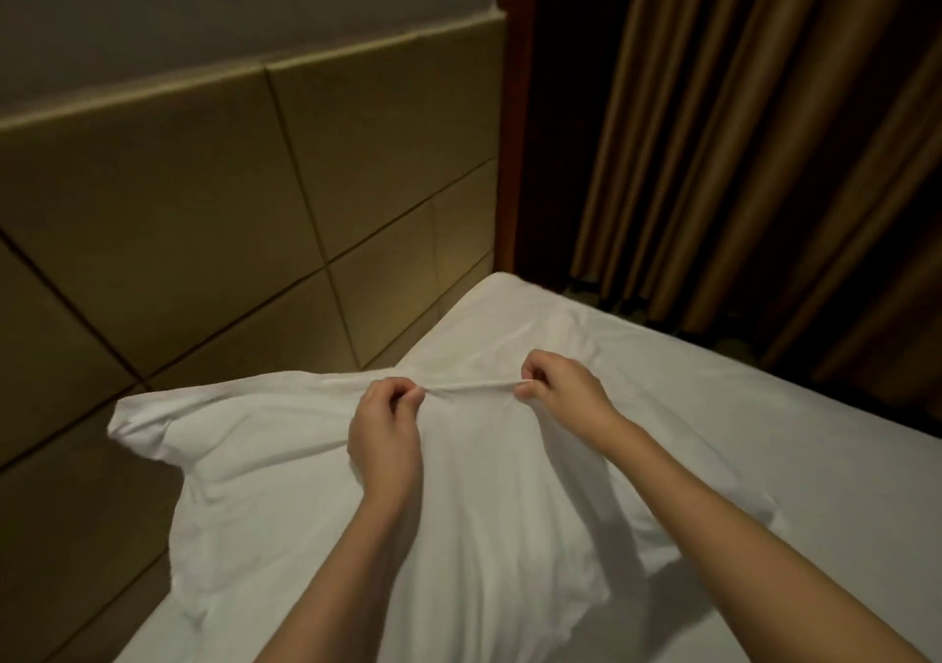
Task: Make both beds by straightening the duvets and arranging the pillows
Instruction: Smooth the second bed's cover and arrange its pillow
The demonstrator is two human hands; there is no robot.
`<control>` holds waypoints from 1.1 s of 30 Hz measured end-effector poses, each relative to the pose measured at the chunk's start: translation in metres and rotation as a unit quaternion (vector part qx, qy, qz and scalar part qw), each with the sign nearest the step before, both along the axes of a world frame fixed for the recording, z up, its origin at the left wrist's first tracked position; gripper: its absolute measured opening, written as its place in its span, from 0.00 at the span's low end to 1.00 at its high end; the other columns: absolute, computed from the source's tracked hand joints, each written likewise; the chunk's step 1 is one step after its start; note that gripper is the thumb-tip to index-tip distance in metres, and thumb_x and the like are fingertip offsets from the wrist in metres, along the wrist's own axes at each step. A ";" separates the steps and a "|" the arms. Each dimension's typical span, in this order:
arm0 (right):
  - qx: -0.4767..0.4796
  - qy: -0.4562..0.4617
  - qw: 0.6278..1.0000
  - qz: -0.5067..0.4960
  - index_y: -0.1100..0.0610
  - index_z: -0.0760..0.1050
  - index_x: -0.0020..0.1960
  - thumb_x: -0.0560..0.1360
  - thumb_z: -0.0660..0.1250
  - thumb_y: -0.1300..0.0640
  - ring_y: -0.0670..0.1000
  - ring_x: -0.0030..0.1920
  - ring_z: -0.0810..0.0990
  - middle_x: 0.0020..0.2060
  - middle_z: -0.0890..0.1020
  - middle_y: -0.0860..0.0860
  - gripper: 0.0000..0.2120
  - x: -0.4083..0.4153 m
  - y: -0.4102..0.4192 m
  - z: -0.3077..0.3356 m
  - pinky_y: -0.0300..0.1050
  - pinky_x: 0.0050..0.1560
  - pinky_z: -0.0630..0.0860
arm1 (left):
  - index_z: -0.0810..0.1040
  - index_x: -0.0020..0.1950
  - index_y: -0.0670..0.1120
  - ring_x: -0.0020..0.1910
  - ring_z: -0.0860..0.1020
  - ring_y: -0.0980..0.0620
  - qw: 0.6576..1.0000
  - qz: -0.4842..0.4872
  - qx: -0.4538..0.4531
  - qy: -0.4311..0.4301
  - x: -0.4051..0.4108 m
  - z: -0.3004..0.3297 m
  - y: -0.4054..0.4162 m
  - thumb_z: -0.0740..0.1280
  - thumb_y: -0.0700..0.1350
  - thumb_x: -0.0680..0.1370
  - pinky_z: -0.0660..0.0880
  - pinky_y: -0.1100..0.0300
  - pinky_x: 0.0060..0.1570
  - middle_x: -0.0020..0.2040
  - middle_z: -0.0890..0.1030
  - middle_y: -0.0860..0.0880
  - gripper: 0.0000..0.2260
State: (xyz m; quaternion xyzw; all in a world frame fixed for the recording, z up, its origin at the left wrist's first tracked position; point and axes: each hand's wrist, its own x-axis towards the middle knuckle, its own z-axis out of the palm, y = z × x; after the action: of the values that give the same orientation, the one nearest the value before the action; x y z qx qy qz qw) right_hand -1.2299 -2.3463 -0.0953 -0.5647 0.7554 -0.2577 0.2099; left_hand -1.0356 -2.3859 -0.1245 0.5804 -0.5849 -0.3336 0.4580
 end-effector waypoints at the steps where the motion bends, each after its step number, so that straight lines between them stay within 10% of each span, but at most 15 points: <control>1: -0.006 -0.002 1.000 -0.017 0.53 0.70 0.40 0.75 0.67 0.55 0.49 0.38 0.73 0.36 0.75 0.46 0.08 -0.007 0.020 0.007 0.42 0.37 0.66 | 0.76 0.41 0.53 0.41 0.77 0.56 1.000 -0.008 -0.003 0.001 -0.010 0.008 0.011 0.66 0.44 0.77 0.73 0.57 0.40 0.41 0.79 0.57 0.07; 17: -0.089 0.112 0.951 -0.276 0.52 0.69 0.41 0.76 0.66 0.53 0.50 0.46 0.72 0.40 0.75 0.47 0.08 -0.177 0.164 0.064 0.45 0.46 0.62 | 0.76 0.40 0.48 0.40 0.75 0.56 0.946 -0.293 -0.138 -0.030 -0.234 0.087 0.060 0.67 0.39 0.76 0.68 0.62 0.38 0.38 0.77 0.53 0.07; 21: -0.059 0.191 0.936 -0.288 0.52 0.73 0.49 0.77 0.65 0.53 0.51 0.54 0.73 0.48 0.77 0.48 0.04 -0.230 0.143 0.073 0.44 0.50 0.64 | 0.79 0.50 0.48 0.49 0.77 0.50 0.901 -0.325 -0.224 -0.181 -0.287 0.101 0.017 0.64 0.41 0.79 0.68 0.59 0.41 0.48 0.80 0.52 0.05; 25: 0.044 0.197 0.946 -0.254 0.48 0.66 0.70 0.77 0.66 0.48 0.51 0.70 0.63 0.68 0.67 0.48 0.23 -0.246 0.146 0.053 0.47 0.65 0.62 | 0.70 0.69 0.53 0.66 0.69 0.50 0.829 -0.373 -0.205 -0.364 -0.300 0.086 0.000 0.62 0.49 0.80 0.67 0.53 0.57 0.67 0.72 0.53 0.17; 33: 0.178 0.192 0.932 -0.252 0.45 0.52 0.77 0.80 0.54 0.39 0.52 0.77 0.46 0.78 0.49 0.49 0.29 -0.236 0.201 0.008 0.57 0.74 0.46 | 0.59 0.75 0.55 0.75 0.57 0.50 0.749 -0.421 -0.179 -0.480 -0.279 0.056 0.037 0.60 0.54 0.81 0.56 0.45 0.72 0.75 0.61 0.51 0.24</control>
State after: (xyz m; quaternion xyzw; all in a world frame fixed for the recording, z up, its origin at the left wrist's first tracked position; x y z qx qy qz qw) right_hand -1.4659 -2.1450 -0.0876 -0.3476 0.9323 -0.0505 0.0862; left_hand -1.3146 -2.3493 -0.0685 0.2668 -0.9615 -0.0599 0.0258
